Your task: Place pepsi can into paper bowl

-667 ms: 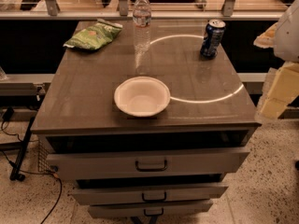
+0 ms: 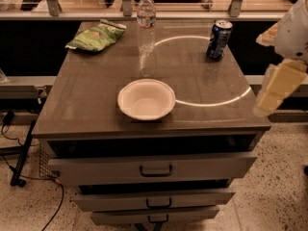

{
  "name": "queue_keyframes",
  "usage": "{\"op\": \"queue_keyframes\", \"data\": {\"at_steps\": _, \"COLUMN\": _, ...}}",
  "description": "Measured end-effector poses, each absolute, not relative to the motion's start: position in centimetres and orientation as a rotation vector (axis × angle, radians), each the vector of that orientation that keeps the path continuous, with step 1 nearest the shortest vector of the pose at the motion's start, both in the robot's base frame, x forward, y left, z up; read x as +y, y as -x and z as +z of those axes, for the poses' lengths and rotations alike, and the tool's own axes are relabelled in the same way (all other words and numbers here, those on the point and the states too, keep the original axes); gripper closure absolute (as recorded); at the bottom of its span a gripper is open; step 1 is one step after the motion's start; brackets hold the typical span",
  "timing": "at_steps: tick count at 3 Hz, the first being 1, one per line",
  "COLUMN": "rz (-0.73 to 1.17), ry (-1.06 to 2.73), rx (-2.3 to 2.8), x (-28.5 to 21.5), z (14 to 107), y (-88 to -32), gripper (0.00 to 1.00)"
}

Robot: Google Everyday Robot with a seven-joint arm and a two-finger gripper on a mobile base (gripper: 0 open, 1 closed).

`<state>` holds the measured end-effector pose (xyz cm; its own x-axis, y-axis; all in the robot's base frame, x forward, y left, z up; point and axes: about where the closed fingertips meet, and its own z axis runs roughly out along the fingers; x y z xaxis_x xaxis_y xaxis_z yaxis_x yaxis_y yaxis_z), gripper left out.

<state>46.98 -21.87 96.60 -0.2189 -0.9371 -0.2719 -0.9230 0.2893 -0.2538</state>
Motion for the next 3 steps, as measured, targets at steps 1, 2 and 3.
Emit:
{"op": "queue_keyframes", "data": {"at_steps": 1, "rz": -0.012, "ry": 1.608, "rx": 2.125, "x": -22.1, "z": 95.1, "y": -53.2, "gripper": 0.0}}
{"op": "queue_keyframes", "data": {"at_steps": 2, "rz": 0.034, "ry": 1.462, "rx": 2.049, "x": -23.1, "z": 93.8, "y": -61.0, "gripper": 0.0}}
{"op": "queue_keyframes", "data": {"at_steps": 3, "rz": 0.077, "ry": 1.313, "rx": 1.97, "x": -24.3, "z": 93.2, "y": -67.4, "gripper": 0.0}}
